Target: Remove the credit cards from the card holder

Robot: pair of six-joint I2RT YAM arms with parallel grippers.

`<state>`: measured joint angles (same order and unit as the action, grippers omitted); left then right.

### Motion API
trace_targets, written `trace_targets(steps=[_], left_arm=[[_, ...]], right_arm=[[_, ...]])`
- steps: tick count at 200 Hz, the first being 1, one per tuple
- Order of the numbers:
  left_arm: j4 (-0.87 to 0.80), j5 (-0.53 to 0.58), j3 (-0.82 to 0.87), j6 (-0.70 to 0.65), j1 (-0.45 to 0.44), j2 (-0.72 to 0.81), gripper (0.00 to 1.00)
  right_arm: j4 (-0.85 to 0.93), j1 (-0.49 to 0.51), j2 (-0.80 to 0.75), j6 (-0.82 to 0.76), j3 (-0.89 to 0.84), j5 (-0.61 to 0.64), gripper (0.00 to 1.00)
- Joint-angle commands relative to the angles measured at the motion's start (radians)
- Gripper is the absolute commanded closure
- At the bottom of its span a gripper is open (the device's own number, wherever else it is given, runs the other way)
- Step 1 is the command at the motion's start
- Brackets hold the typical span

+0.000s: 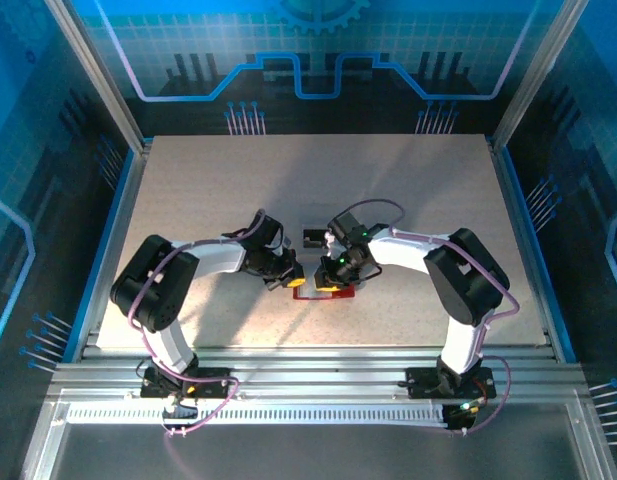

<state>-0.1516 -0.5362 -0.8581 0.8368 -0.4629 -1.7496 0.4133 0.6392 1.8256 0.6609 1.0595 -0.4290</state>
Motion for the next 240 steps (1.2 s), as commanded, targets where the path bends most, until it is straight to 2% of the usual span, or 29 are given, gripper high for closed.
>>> trace_targets(steps=[1, 38, 69, 89, 119, 141, 150, 163, 180, 202, 220, 240], left_arm=[[-0.055, 0.012, -0.019, 0.001, -0.013, -0.026, 1.00], [-0.063, 0.017, -0.018, -0.008, -0.013, -0.027, 1.00], [-0.064, 0.018, -0.018, -0.011, -0.013, -0.030, 1.00], [-0.067, 0.019, -0.018, -0.015, -0.013, -0.027, 1.00], [-0.070, 0.023, -0.017, -0.021, -0.014, -0.028, 1.00], [-0.067, 0.023, -0.016, -0.021, -0.014, -0.029, 1.00], [-0.065, 0.023, -0.014, -0.022, -0.013, -0.028, 1.00], [-0.064, 0.021, -0.014, -0.022, -0.013, -0.028, 1.00], [-0.064, 0.020, -0.015, -0.023, -0.013, -0.031, 1.00], [-0.061, 0.020, -0.015, -0.024, -0.013, -0.037, 1.00], [-0.059, 0.018, -0.015, -0.021, -0.013, -0.038, 1.00], [-0.062, 0.015, -0.017, -0.025, -0.014, -0.037, 1.00]], right_arm=[[-0.016, -0.010, -0.043, 0.021, -0.015, -0.028, 0.80], [-0.014, 0.002, -0.111, 0.021, -0.024, -0.001, 0.75], [0.067, 0.051, -0.156, -0.090, -0.016, 0.139, 0.70], [0.119, 0.097, -0.181, -0.229, -0.005, 0.218, 0.61], [0.152, 0.130, -0.225, -0.405, -0.016, 0.363, 0.38], [0.159, 0.125, -0.227, -0.492, -0.019, 0.420, 0.37], [0.166, 0.108, -0.223, -0.486, -0.009, 0.401, 0.37], [0.142, 0.060, -0.225, -0.430, -0.002, 0.271, 0.40], [0.029, -0.009, -0.219, -0.267, -0.033, 0.074, 0.50], [-0.176, -0.052, -0.151, -0.024, -0.078, -0.145, 0.75], [-0.266, -0.031, -0.103, 0.084, -0.075, -0.174, 0.84], [-0.216, -0.013, -0.045, 0.116, -0.022, -0.122, 0.88]])
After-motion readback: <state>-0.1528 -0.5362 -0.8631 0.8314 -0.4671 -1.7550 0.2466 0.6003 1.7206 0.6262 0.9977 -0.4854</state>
